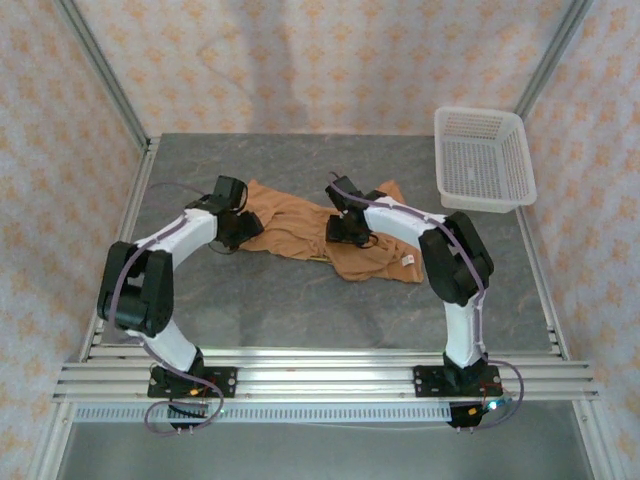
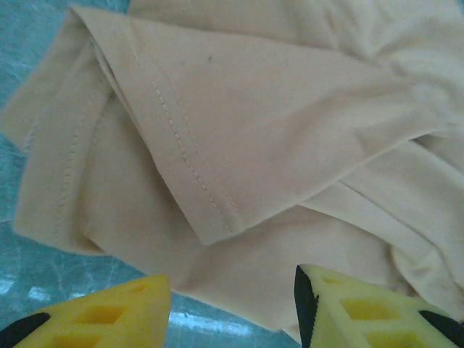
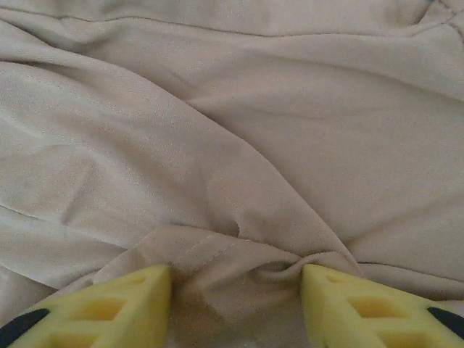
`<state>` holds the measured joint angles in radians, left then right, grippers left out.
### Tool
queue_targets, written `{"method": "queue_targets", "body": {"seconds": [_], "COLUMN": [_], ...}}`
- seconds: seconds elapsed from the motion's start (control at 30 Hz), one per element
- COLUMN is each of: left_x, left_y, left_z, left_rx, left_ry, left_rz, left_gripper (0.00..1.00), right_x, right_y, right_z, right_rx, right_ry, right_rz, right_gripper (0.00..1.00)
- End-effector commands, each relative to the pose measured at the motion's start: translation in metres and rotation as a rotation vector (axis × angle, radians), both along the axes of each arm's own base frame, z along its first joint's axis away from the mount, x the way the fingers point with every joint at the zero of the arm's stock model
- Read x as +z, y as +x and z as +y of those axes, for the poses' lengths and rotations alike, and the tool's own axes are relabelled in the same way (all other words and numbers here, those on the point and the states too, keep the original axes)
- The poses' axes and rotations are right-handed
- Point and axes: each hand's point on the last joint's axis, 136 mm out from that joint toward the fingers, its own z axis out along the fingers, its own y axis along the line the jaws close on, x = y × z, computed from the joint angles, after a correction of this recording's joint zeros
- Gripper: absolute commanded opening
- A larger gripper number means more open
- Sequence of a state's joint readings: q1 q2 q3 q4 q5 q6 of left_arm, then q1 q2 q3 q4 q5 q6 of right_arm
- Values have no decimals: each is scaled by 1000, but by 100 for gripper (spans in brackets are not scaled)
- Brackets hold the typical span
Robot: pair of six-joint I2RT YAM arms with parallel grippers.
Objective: Fold the inside-out t-shirt
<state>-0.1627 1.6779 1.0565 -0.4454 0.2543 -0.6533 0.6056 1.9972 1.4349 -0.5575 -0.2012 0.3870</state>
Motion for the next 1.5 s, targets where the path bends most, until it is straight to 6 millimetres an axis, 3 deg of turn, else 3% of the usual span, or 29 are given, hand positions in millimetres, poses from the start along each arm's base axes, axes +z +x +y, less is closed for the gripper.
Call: {"method": "queue_targets", "body": {"seconds": [0.0,0.17,0.27,0.33,0.57,0.87,1.0,1.1,1.17,1.3,1.4,1.47], "left_x": [-14,-24,-22,-19,-9,-14,-11,-8,-4,16,55,90], "left_y": [8,19,23,25,23,26,27,28,29,31,33,34], "left_z": [1,3,4,4,4,6,13,17,19,21,24,25], "left_rx": [0,4,12,12,1,0,4,4,5,3,10,22], "left_ry": [5,22,33,32,37,52,98,121,134,148,151,138], "left_rz": [14,33,24,22,15,27,32,33,27,0,-59,-126], "left_gripper": [50,44,33,32,47,44,31,12,0,0,0,0], "right_x": [-4,-7,-9,-8,-6,-6,-11,-13,-10,12,53,92], "right_y": [1,2,2,3,3,2,0,-1,-1,2,9,15], "right_z": [-4,-3,-4,-3,1,3,3,2,1,-4,-14,-24], "right_rx": [12,22,25,29,36,39,42,43,42,34,15,-6], "right_ry": [-48,-53,-61,-60,-42,-34,-34,-37,-39,-44,-56,-53], "right_rz": [6,12,15,11,13,20,29,35,29,-20,-119,-217], "right_gripper": [48,43,27,19,18,18,13,0,0,0,0,0]}}
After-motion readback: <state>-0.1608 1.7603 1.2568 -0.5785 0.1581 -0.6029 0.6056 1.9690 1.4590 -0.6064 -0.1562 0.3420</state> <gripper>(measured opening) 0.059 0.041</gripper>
